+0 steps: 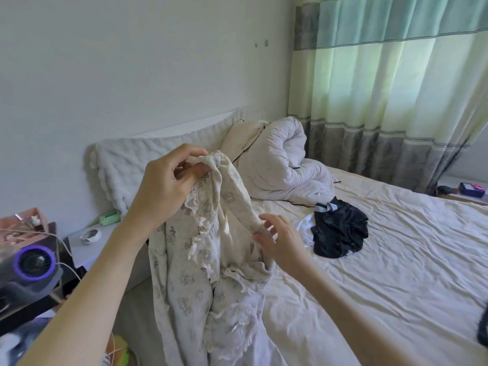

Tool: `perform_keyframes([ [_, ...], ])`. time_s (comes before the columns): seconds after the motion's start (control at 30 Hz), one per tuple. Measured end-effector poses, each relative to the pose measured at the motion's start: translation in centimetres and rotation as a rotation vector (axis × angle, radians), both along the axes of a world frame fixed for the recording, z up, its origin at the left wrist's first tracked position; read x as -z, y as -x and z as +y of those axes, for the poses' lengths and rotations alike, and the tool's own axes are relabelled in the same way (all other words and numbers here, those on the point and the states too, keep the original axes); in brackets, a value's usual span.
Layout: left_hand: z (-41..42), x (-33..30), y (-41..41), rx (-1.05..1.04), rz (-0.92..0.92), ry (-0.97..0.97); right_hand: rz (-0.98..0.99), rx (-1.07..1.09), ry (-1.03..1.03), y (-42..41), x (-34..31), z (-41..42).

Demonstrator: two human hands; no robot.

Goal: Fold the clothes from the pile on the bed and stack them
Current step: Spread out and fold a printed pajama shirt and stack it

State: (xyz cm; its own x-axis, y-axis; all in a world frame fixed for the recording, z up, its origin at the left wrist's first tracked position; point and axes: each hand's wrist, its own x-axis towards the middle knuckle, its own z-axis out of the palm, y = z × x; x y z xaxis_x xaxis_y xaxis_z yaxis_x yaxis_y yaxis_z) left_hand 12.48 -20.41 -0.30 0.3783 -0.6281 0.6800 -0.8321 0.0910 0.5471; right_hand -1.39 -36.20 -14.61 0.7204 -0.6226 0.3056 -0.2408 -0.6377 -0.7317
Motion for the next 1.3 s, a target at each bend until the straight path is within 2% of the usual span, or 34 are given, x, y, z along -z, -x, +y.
perform_keyframes([
  [0.1,1.2,-0.2,-0.6,-0.024,0.022,0.011,0.050,-0.139,0.006,-0.2,-0.2,-0.4],
  [0.17,1.8,0.0,-0.8,-0.047,0.032,0.006,0.064,-0.198,-0.077,-0.2,-0.6,-0.6],
  [0.23,2.2,0.1,-1.0,-0.082,0.042,-0.007,0.067,-0.186,-0.121,-0.1,-0.9,-0.7],
  [0.37,3.0,0.4,-1.8,-0.160,0.068,-0.030,0.031,-0.120,-0.075,0.7,-1.7,-0.8],
  [0.43,3.2,0.4,-2.2,-0.214,0.080,-0.031,-0.020,-0.165,-0.164,1.2,-2.9,-1.0],
  [0.53,3.1,0.0,-2.3,-0.266,0.045,-0.032,0.018,-0.248,-0.234,2.0,-4.3,-1.7],
  [0.7,2.7,-0.4,-2.2,-0.276,-0.018,-0.078,-0.081,-0.222,-0.300,3.5,-5.4,-2.7],
  [0.9,1.6,0.6,-2.5,-0.290,-0.041,-0.141,0.059,-0.204,-0.291,4.0,-6.0,-3.9],
  [1.1,0.5,1.2,-3.0,-0.261,-0.025,-0.152,-0.151,-0.219,-0.555,4.3,-6.3,-5.5],
  [1.3,0.4,2.4,-3.7,-0.238,-0.002,-0.130,-0.262,-0.389,-0.432,5.8,-7.0,-6.0],
])
